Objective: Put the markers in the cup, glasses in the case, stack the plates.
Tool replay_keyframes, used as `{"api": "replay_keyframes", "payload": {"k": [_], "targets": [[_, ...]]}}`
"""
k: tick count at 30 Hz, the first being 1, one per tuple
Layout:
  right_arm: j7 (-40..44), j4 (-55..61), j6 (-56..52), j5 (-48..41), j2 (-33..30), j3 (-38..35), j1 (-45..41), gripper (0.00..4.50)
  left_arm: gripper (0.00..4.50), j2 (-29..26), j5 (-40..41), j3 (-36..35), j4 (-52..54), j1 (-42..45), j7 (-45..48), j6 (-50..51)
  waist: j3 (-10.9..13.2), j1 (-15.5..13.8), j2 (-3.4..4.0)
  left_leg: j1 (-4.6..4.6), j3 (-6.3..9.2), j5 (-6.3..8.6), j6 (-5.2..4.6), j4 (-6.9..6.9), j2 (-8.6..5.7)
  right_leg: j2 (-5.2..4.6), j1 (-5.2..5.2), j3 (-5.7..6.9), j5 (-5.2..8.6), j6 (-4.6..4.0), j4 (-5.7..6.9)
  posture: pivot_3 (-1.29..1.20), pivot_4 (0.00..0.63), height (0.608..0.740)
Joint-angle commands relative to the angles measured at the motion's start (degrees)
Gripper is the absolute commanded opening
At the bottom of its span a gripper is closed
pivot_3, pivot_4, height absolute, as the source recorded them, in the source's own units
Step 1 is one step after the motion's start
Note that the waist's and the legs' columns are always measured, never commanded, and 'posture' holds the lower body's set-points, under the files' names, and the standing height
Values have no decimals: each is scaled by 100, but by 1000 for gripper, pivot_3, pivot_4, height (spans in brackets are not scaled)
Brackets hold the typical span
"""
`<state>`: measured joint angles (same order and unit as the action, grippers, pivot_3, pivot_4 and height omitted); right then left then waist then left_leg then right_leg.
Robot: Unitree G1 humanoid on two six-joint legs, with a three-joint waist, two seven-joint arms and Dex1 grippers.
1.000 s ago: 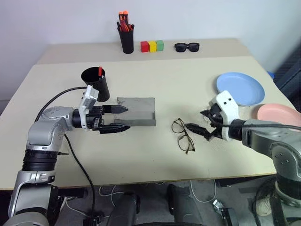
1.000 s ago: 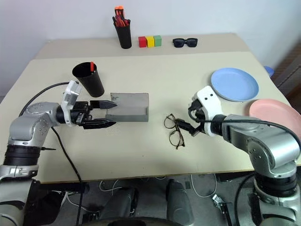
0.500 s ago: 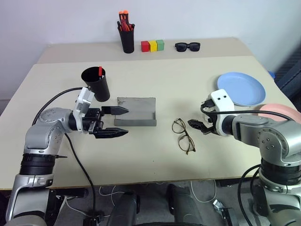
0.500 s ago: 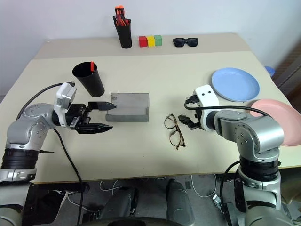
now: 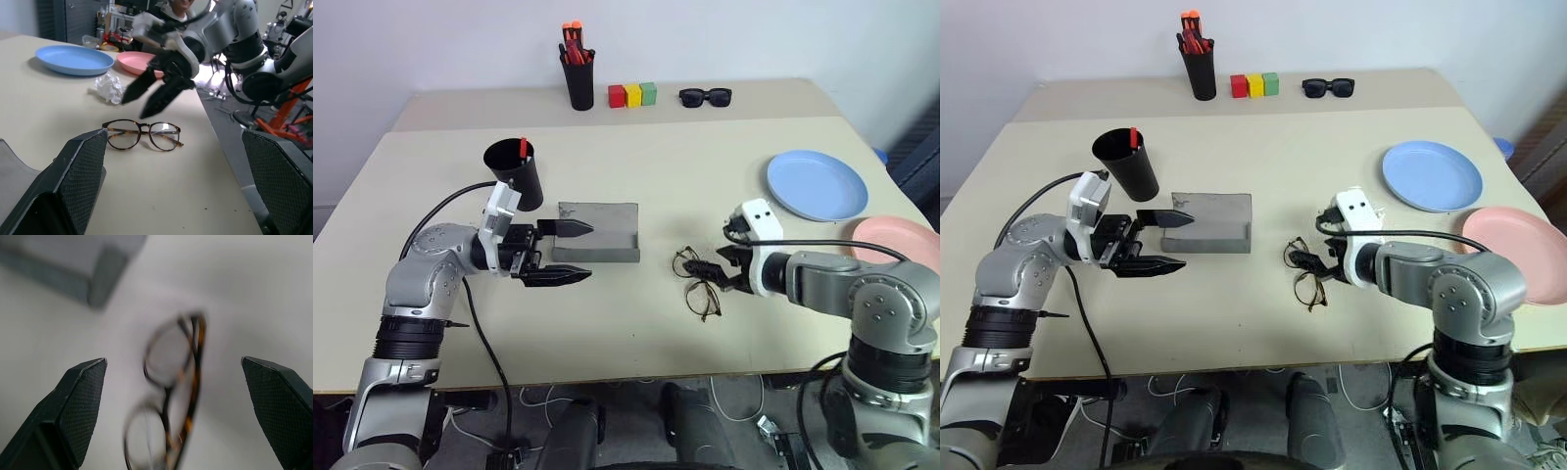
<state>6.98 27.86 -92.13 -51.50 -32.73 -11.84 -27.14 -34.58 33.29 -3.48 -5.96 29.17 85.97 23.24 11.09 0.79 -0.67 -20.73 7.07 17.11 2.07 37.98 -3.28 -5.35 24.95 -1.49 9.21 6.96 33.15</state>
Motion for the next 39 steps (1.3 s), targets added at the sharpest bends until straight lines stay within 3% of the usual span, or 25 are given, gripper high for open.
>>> {"api": "replay_keyframes", "payload": {"k": [1, 12, 16, 22, 30, 39], "targets": [[-184, 28, -37, -350, -87, 119, -90, 4500, 4478, -8, 88, -73, 99, 86, -46, -124, 0, 27, 0, 2, 0, 0, -1, -1, 1, 2, 0, 0, 0, 0, 0, 0, 150, 740], [-866, -379, -37, -626, 131, 229, -114, 4500, 4478, -3, 74, -77, 103, -59, -210, -230, 0, -1, 0, -1, 1, 1, -2, -2, 4, 5, 0, 0, 0, 0, -2, 0, 150, 740], [-997, -428, -37, -720, 117, 254, -102, 3184, 4500, 8, 63, -50, 103, -15, -253, -254, 0, 3, 0, -1, 1, 1, -2, -2, 4, 6, 1, 0, 0, 0, -2, 0, 150, 740], [-1142, -512, -37, -848, 180, 93, -157, 65, 4500, 36, 27, 12, 32, 31, -267, -273, 0, 3, 0, -1, 1, 1, -2, -2, 4, 6, 1, 0, 0, 0, -2, 0, 150, 740], [-1185, -478, -37, -1010, 85, 100, -218, 23, 4500, 47, 25, 34, -61, 120, -294, -274, 0, 4, 0, -1, 1, 1, -2, -2, 4, 6, 1, 0, 0, 0, -3, 0, 150, 740], [-495, -578, 632, -242, -150, 361, -1267, 23, 4500, -26, 147, -200, 17, 105, -604, -87, 2, 19, 3, -6, 1, 2, -4, -5, 6, 10, 8, 0, 1, 0, -3, 0, 150, 740]]}}
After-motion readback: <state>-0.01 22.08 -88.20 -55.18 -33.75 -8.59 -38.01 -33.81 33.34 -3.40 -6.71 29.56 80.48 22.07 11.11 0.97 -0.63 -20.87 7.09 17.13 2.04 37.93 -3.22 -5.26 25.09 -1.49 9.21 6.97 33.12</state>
